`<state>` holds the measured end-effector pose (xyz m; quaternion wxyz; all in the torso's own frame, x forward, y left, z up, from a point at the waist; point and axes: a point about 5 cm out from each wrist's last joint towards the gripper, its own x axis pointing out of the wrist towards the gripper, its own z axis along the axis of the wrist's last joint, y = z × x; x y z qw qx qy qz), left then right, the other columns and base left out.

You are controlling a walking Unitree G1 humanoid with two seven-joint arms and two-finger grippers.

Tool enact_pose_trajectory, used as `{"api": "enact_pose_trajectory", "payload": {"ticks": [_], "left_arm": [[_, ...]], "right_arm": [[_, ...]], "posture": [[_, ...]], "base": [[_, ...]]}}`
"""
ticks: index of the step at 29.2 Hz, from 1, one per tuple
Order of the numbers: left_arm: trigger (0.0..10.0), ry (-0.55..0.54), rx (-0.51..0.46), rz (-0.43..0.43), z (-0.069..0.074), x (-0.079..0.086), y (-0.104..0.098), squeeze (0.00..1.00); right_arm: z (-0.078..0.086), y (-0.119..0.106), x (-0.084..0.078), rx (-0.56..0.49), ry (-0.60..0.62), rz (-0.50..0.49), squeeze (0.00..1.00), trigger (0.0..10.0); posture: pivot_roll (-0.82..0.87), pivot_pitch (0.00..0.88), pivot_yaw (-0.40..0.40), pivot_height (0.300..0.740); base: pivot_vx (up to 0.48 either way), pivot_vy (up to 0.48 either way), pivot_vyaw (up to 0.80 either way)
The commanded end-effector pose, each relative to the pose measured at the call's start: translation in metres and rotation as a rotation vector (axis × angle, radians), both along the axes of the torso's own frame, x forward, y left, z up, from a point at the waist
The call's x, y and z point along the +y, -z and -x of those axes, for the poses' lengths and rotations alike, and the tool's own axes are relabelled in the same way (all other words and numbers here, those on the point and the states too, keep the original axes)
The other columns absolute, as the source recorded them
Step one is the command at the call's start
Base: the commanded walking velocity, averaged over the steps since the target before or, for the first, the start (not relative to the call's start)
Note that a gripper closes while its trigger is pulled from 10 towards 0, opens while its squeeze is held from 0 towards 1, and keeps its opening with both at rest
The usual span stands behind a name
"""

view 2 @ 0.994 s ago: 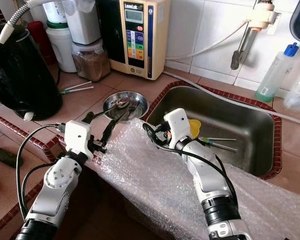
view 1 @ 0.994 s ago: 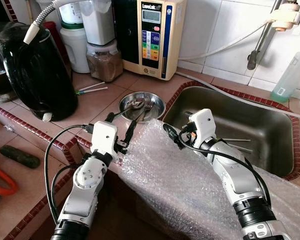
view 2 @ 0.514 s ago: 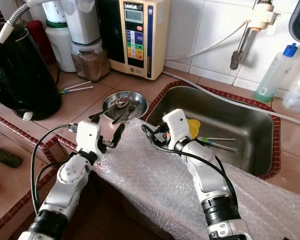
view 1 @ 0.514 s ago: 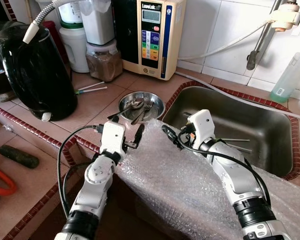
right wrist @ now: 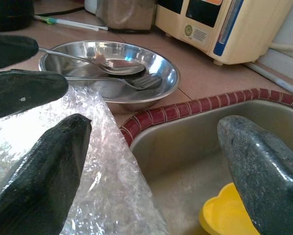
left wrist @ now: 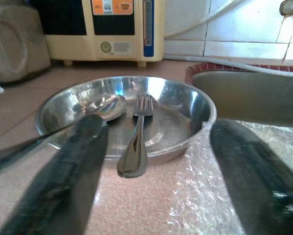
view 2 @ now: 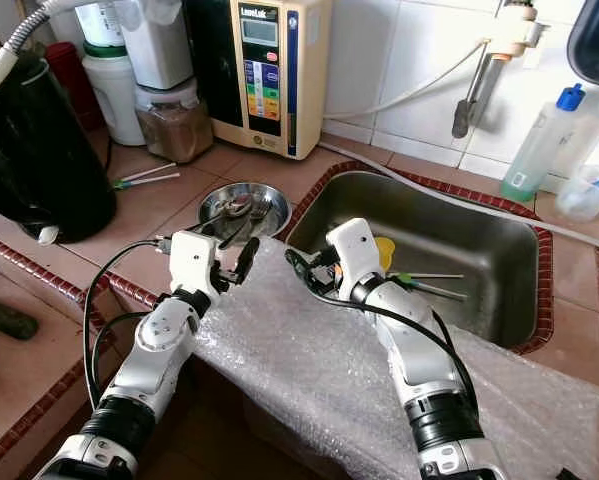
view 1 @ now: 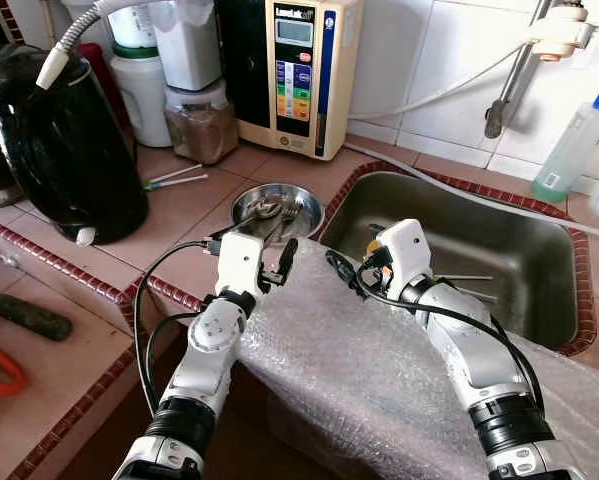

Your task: Kitchen organization

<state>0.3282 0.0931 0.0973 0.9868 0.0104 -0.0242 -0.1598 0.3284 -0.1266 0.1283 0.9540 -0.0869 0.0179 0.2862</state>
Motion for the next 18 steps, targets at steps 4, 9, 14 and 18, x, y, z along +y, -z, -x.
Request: {"api": "enact_pose_trajectory", "payload": {"ticks": [4,9,14,18], "left_arm": [[0.0,0.002,-0.001,0.013,-0.0004,-0.0017,-0.0003,0.0],[0.0,-0.009,0.012,0.014,0.002,0.0011,0.0051,0.0],[0.0,-0.014,0.01,0.018,0.0027,0.0015,0.0056,0.0],[0.0,-0.012,0.004,0.019,0.0025,0.0007,0.0045,0.0]], "right_arm": [[0.0017,-0.0022,-0.0013,-0.015,-0.003,0.007,0.0,10.0],[0.0017,-0.0022,-0.0014,-0.014,-0.003,0.009,0.0,10.0],[0.0014,-0.0025,-0.0019,-0.015,-0.003,0.01,0.0,10.0],[0.0011,-0.0026,-0.0022,-0.015,-0.002,0.012,0.0,10.0]], "posture": [[-0.05,0.0,0.006,0.74],[-0.05,0.0,0.004,0.74],[-0.05,0.0,0.002,0.74],[-0.05,0.0,0.002,0.74]], "base": [[0.0,0.0,0.0],[0.0,0.0,0.0],[0.0,0.0,0.0],[0.0,0.0,0.0]]}}
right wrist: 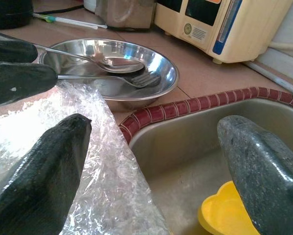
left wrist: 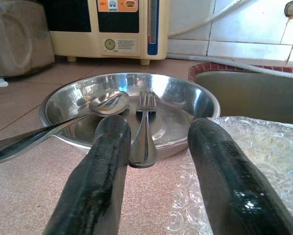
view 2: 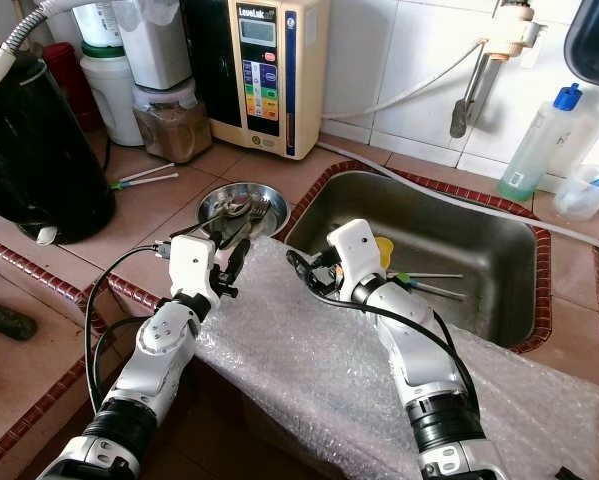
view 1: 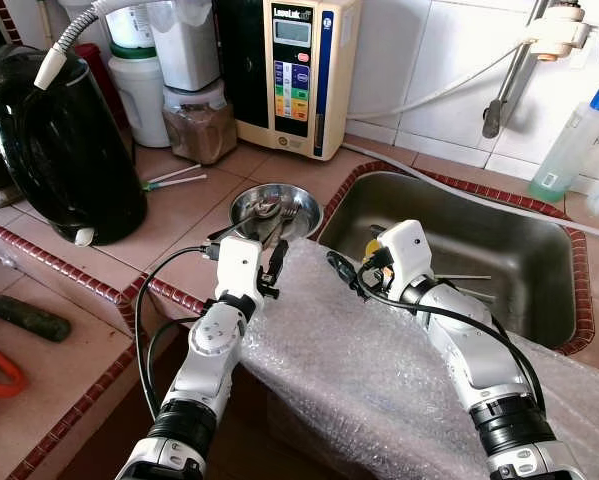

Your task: Kitchen organization

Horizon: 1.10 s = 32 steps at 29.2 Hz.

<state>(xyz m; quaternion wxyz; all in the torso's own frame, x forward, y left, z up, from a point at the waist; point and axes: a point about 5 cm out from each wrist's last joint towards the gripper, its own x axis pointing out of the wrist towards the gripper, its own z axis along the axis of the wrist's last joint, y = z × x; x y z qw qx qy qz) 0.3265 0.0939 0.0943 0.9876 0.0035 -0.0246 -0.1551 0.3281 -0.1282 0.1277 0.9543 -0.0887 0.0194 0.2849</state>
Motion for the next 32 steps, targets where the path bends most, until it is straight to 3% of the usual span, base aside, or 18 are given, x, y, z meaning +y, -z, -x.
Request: {"api": "enact_pose_trajectory", "payload": {"ticks": [1,32], "left_arm": [[0.0,-0.003,0.002,0.004,0.0008,0.0001,0.0015,0.0],[0.0,-0.064,-0.003,0.041,-0.0003,0.0068,-0.0015,0.0]], "right_arm": [[0.0008,-0.0033,-0.0009,-0.017,-0.004,0.007,0.0,10.0],[-0.0007,-0.0037,-0.0027,-0.02,0.001,0.013,0.0,10.0]], "posture": [[-0.05,0.0,0.004,0.74],[-0.05,0.0,-0.002,0.74]], "base": [[0.0,0.0,0.0],[0.0,0.0,0.0]]}}
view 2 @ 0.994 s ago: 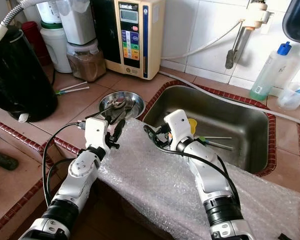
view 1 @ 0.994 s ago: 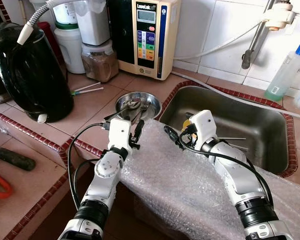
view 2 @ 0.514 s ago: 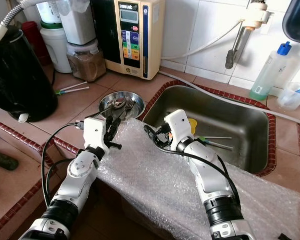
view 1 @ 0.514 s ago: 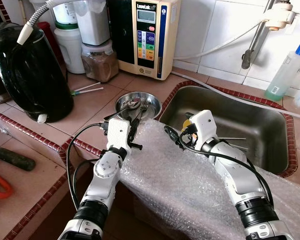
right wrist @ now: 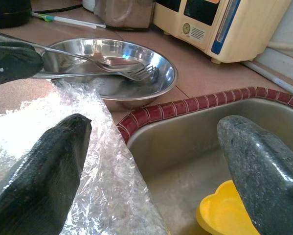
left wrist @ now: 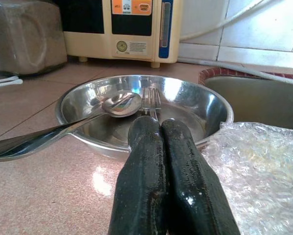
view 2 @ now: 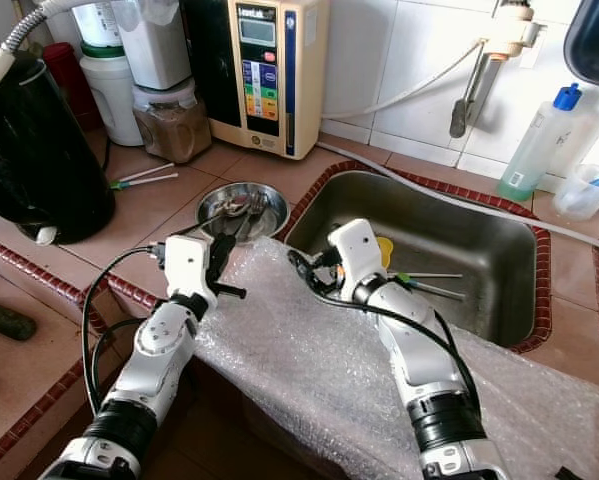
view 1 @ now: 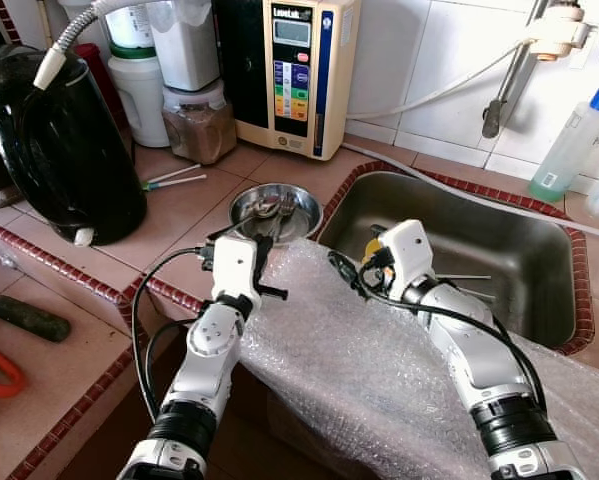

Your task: Kitchen organization

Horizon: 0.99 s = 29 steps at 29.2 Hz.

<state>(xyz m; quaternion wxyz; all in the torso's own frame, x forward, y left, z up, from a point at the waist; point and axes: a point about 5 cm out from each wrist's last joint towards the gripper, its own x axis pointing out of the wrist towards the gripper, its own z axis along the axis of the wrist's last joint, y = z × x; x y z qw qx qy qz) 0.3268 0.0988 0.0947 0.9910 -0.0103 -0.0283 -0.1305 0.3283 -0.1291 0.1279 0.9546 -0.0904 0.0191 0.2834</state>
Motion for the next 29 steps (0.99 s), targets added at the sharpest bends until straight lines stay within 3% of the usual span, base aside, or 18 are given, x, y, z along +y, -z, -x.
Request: {"api": "enact_pose_trajectory", "payload": {"ticks": [1,12,20,21,22,23,29], "left_arm": [[0.0,-0.015,-0.002,0.012,0.0,0.002,-0.001,0.0],[0.0,-0.028,-0.166,-0.028,0.0,0.002,-0.025,0.0],[0.0,-0.043,-0.182,-0.053,0.001,0.005,-0.027,0.0],[4.9,-0.042,-0.18,-0.06,0.001,0.005,-0.026,0.0],[4.9,-0.041,-0.18,-0.064,0.002,0.005,-0.026,0.0],[10.0,-0.031,-0.184,-0.061,0.003,0.006,-0.025,1.0],[10.0,-0.021,-0.185,-0.088,0.012,0.015,-0.015,1.0]], "right_arm": [[-0.001,-0.004,-0.002,-0.018,-0.002,0.009,0.0,10.0],[-0.001,-0.004,-0.002,-0.021,-0.002,0.012,0.0,10.0],[-0.002,-0.005,-0.003,-0.022,-0.002,0.015,0.0,10.0],[-0.002,-0.005,-0.003,-0.022,-0.002,0.016,0.0,10.0],[-0.003,-0.005,-0.003,-0.022,-0.002,0.016,0.0,10.0],[-0.003,-0.005,-0.003,-0.022,-0.002,0.016,0.0,10.0],[-0.002,-0.004,-0.003,-0.02,-0.003,0.017,0.0,10.0]], "posture": [[-0.05,0.0,-0.002,0.74],[-0.05,0.0,-0.006,0.74],[-0.05,0.0,-0.009,0.74],[-0.05,0.0,-0.009,0.74],[-0.05,0.0,-0.009,0.74],[-0.05,0.0,-0.009,0.74],[-0.04,0.0,-0.012,0.74]], "base": [[0.0,0.0,0.0],[0.0,0.0,0.0],[0.0,0.0,0.0],[0.0,0.0,0.0],[0.0,0.0,0.0],[0.0,0.0,0.0],[0.0,0.0,0.0]]}}
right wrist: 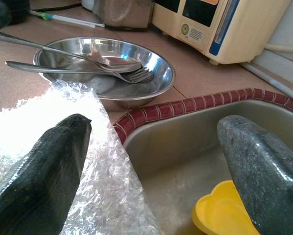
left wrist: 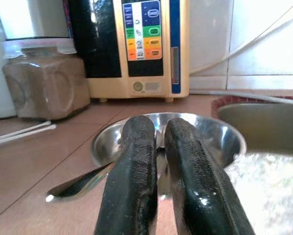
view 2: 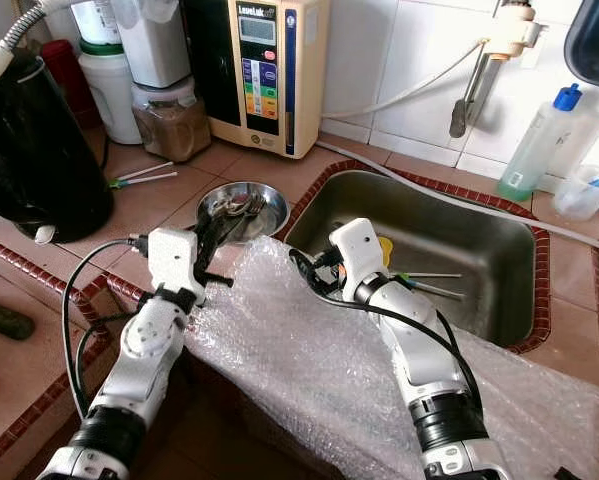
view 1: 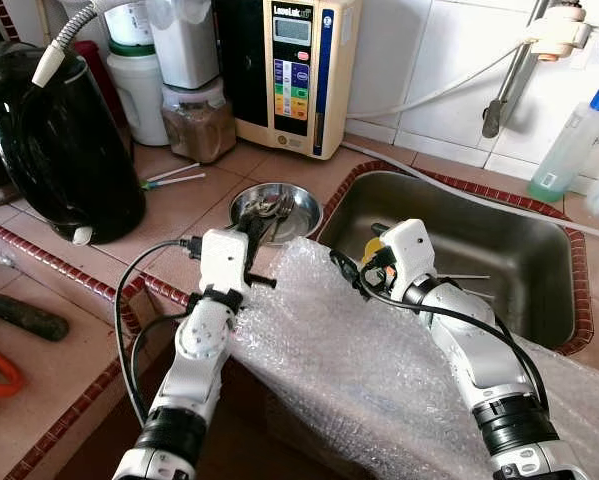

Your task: Kitchen organization

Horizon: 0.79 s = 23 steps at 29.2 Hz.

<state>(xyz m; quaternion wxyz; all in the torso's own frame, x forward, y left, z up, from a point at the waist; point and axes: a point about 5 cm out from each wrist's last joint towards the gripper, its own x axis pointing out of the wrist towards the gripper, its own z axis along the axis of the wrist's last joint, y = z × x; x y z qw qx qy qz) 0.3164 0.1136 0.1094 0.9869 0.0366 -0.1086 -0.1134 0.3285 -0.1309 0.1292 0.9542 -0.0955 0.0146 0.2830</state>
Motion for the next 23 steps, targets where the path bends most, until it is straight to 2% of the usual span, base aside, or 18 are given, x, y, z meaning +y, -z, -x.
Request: {"api": "enact_pose_trajectory", "payload": {"ticks": [1,4,11,14,17,20,23], "left_arm": [[10.0,0.014,-0.009,-0.02,0.002,0.001,0.001,1.0],[10.0,0.014,0.018,-0.036,0.005,0.004,0.01,1.0],[10.0,0.047,0.019,-0.058,0.008,-0.003,0.015,1.0],[10.0,0.05,0.04,-0.037,0.008,-0.006,0.019,1.0],[10.0,0.04,0.071,-0.006,0.007,-0.007,0.023,1.0],[10.0,0.036,0.079,-0.021,0.005,-0.01,0.024,1.0],[10.0,0.02,0.087,-0.002,-0.001,-0.015,0.021,1.0]], "right_arm": [[-0.002,-0.003,-0.001,-0.008,-0.002,0.01,0.0,10.0],[-0.002,-0.003,-0.001,-0.01,-0.004,0.009,0.0,10.0],[-0.002,-0.003,-0.001,-0.01,-0.005,0.013,0.0,10.0],[-0.002,-0.003,-0.001,-0.012,-0.005,0.013,0.0,10.0],[-0.002,-0.003,-0.001,-0.012,-0.004,0.013,0.0,10.0],[-0.001,-0.002,0.0,-0.009,-0.006,0.013,0.0,10.0],[0.001,-0.001,0.001,-0.008,-0.012,0.016,0.0,10.0]], "posture": [[-0.04,0.0,-0.012,0.74],[-0.05,0.0,-0.013,0.74],[-0.05,0.0,-0.014,0.74],[-0.05,0.0,-0.011,0.74],[-0.05,0.0,-0.011,0.74],[-0.05,0.0,-0.01,0.74],[-0.06,0.0,-0.007,0.74]], "base": [[0.0,0.0,0.0],[0.0,0.0,0.0],[0.0,0.0,0.0],[0.0,0.0,0.0],[0.0,0.0,0.0],[0.0,0.0,0.0],[0.0,0.0,0.0]]}}
